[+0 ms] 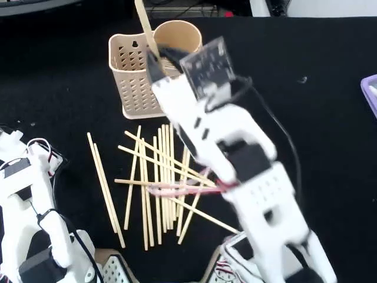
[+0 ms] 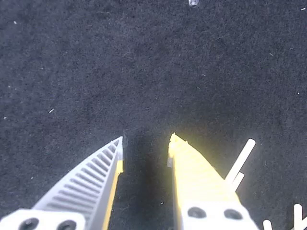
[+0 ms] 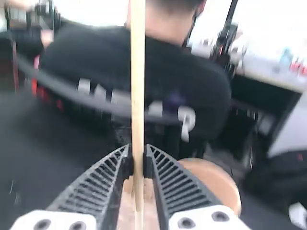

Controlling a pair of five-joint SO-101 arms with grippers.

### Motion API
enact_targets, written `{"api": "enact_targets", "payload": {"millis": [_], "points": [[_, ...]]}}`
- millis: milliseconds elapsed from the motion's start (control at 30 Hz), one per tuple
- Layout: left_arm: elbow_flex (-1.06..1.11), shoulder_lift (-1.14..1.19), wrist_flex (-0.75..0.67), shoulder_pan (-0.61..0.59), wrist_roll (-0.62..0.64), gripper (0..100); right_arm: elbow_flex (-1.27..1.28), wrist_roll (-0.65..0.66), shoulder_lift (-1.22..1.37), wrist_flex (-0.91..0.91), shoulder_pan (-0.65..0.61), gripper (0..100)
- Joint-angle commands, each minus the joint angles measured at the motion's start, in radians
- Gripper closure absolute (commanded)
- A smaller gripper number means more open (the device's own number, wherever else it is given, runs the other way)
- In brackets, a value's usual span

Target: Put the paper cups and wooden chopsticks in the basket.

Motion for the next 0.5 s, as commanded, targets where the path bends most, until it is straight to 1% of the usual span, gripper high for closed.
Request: {"api": "enact_targets", "payload": {"millis": [0,133,300,467], "points": [[-0.013,-0.034,-0.012,0.007,0.000,84,-0.090,-0.020,0.122,-0.226,-0.029,98.8],[-0.013,-0.034,-0.012,0.007,0.000,84,-0.197,-0.020,0.260,-0.311,-0.041,98.8],[-0.010,-0.034,-0.012,0.008,0.000,84,-0.367,-0.018,0.429,-0.318,-0.046,98.8],[-0.010,-0.034,-0.012,0.008,0.000,84,-0.452,-0.018,0.599,-0.322,-0.046,98.8]]}}
